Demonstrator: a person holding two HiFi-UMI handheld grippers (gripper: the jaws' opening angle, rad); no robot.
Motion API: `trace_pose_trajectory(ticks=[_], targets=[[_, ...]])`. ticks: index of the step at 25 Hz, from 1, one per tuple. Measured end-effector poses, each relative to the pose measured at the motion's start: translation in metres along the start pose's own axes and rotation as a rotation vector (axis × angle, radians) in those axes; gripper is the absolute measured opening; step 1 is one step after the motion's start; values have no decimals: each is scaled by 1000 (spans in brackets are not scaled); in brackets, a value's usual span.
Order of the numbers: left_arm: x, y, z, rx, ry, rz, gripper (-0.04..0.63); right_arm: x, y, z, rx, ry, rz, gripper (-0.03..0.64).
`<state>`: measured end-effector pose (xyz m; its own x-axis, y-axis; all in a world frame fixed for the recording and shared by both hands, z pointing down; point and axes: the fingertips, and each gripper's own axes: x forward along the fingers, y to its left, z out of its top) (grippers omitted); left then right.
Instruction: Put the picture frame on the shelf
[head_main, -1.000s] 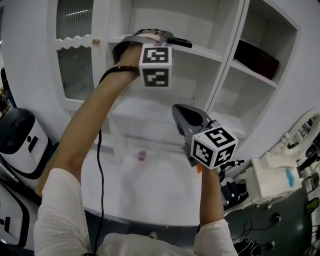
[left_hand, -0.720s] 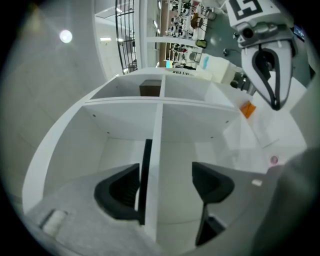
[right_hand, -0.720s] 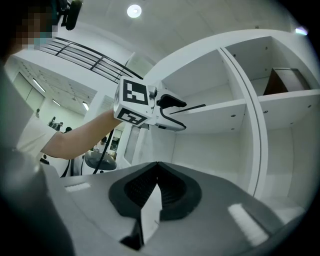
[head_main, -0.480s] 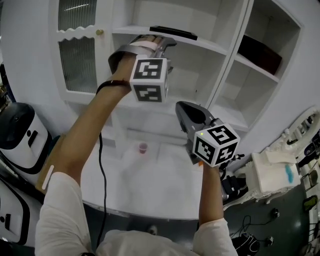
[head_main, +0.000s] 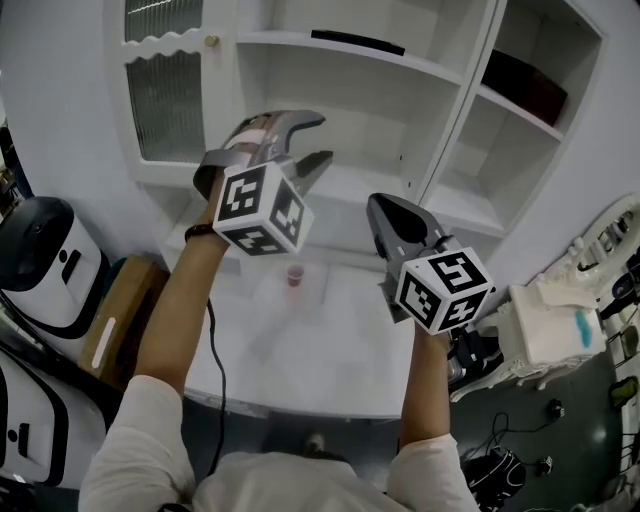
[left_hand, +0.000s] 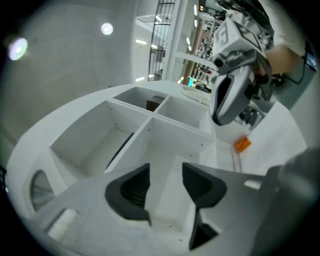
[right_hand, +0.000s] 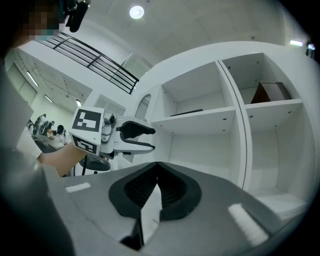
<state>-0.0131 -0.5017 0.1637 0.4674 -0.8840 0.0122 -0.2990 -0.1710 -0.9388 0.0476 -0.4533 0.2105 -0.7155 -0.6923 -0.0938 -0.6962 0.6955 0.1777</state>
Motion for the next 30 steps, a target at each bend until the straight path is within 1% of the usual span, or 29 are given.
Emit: trace_pose_trajectory(ticks=[1, 2, 4, 5, 6, 8, 10, 12, 13, 14, 16, 18, 20, 24, 27, 30], targets=[[-8, -7, -1, -69, -35, -12, 195, -4, 3, -3, 0, 4, -6, 6], [-16, -13, -2, -153, -80, -30, 192, -8, 5, -6, -2, 8, -15, 6], [-33, -22, -4, -338, -181, -64, 189, -16, 11, -13, -5, 17, -33, 6], [-42, -25, -6, -416, -221, -68, 182, -20, 14, -16, -4, 19, -40, 6], [-51, -29, -9, -478, -248, -62, 175, -24, 17, -19, -2, 18, -48, 6], [-67, -39, -18, -559, -269, -39, 139, -31, 26, -23, 0, 13, -61, 6], [-81, -53, -25, -619, -276, -26, 124, -37, 35, -29, 0, 17, -72, 6], [-94, -69, -27, -673, -285, -26, 103, -43, 42, -36, 1, 28, -81, 6], [-100, -78, -28, -701, -291, -27, 79, -46, 46, -39, 2, 31, -87, 6], [-106, -86, -30, -734, -297, -31, 57, -49, 50, -43, 5, 32, -93, 6], [-115, -102, -31, -805, -309, -49, 35, -55, 58, -51, 12, 31, -103, 6], [-123, -119, -31, -842, -311, -71, 14, -59, 68, -58, 14, 37, -112, 6], [-133, -135, -33, -848, -301, -87, 3, -63, 76, -63, 11, 51, -127, 6], [-156, -154, -33, -818, -288, -111, 3, -75, 95, -68, 29, 53, -151, 6], [-176, -159, -30, -808, -289, -105, 3, -85, 113, -72, 30, 60, -166, 6], [-197, -165, -31, -815, -279, -93, 3, -94, 129, -75, 34, 69, -178, 6]])
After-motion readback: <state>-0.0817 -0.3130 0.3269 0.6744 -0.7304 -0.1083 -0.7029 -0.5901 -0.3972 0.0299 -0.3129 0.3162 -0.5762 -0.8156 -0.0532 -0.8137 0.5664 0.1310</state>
